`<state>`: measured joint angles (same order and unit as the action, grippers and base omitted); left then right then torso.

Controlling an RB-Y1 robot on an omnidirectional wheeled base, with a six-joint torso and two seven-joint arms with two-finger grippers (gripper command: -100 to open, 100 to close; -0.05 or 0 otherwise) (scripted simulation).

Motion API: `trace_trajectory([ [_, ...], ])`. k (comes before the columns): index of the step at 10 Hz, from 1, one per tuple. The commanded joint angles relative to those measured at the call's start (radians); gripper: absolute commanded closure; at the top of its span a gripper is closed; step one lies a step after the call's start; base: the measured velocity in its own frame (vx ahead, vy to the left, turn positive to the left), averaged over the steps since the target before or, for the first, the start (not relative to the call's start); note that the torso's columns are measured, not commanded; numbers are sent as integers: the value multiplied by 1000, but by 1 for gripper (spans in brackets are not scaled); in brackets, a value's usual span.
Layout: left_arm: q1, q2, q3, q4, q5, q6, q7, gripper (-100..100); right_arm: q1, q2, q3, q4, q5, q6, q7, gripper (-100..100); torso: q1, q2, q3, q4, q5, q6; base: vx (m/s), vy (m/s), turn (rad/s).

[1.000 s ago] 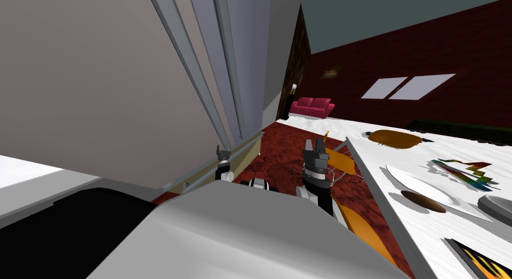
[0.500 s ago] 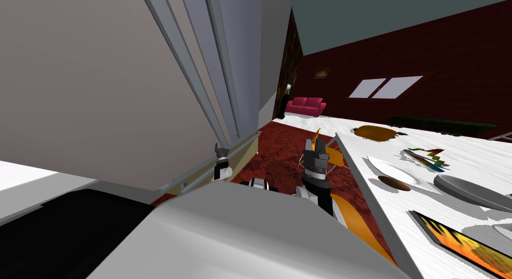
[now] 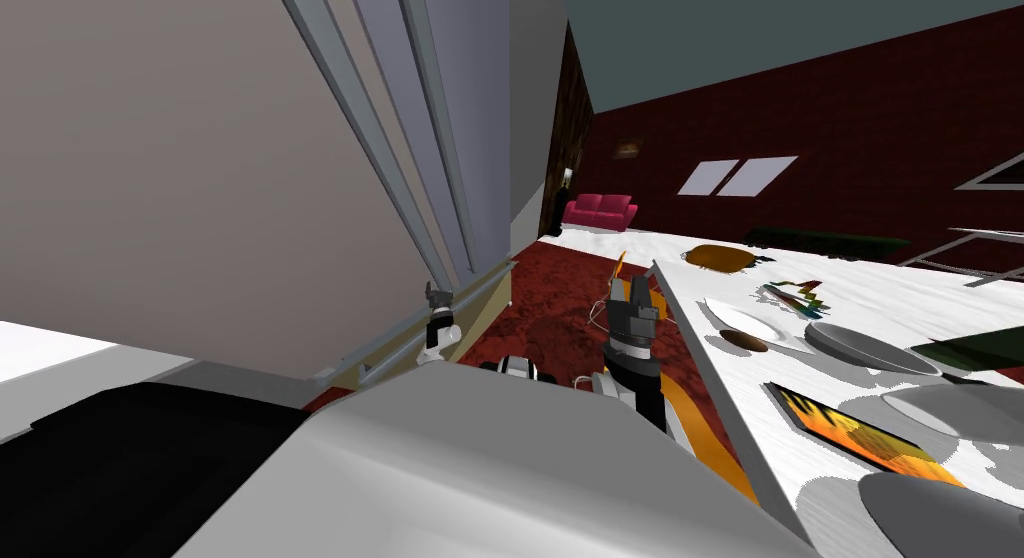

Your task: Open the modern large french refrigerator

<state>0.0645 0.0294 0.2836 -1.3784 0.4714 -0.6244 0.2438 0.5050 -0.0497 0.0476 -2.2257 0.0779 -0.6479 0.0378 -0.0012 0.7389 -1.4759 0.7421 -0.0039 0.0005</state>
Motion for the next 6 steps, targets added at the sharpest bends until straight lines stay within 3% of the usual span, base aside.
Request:
trace_trajectory([
  [1, 31, -9, -26, -35, -10, -10, 4, 100, 0, 0, 0, 0, 0, 0, 0, 0, 0, -1, -1, -1, 1, -1, 54, 6, 106],
  [3, 55, -16, -45, -51, -17, -16, 7, 100, 1, 0, 0, 0, 0, 0, 0, 0, 1, 2, 1, 1, -1, -6, 85, 20, 112],
  [6, 126, -37, -104, -101, -37, -37, 17, 100, 0, 0, 0, 0, 0, 0, 0, 0, -1, 8, 5, 0, 1, -5, 55, 19, 90],
])
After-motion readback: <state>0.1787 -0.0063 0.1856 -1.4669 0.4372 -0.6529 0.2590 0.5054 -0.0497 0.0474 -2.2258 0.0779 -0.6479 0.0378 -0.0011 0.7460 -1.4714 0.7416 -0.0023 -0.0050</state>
